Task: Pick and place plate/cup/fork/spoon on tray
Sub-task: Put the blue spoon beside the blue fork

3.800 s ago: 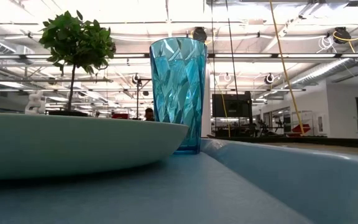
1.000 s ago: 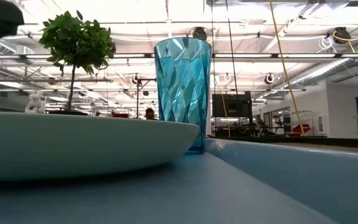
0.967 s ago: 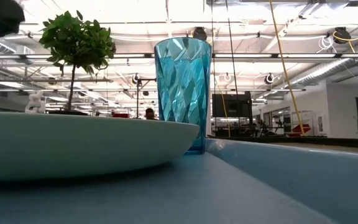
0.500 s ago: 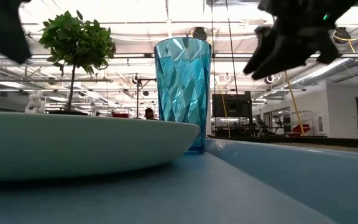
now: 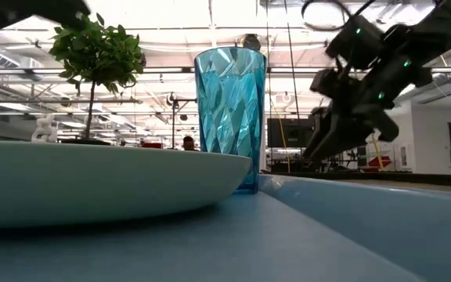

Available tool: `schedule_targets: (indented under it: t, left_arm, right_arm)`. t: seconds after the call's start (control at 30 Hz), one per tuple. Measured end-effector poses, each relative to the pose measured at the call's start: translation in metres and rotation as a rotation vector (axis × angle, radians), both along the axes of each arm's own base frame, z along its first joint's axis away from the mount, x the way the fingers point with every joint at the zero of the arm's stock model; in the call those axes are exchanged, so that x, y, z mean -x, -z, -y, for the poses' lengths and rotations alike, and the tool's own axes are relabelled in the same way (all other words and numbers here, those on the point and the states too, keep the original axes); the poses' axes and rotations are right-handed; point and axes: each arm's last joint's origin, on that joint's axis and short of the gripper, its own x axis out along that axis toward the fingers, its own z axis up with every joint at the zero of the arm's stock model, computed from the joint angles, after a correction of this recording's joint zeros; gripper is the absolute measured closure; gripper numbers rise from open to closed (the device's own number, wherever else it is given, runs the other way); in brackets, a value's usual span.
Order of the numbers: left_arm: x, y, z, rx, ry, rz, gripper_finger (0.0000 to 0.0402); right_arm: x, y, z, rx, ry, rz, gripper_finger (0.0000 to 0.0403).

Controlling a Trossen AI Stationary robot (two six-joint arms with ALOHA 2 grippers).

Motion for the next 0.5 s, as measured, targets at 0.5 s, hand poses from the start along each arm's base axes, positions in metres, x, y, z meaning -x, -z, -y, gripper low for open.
schedule_targets:
  t: [0.5]
  left_arm:
    - [-0.026,-0.03,0.021,-0.223,0.302,0.224,0.0302]
  right_arm:
    - [-0.007,0.035,0.027,-0.078,-0.015,-0.084,0.0323]
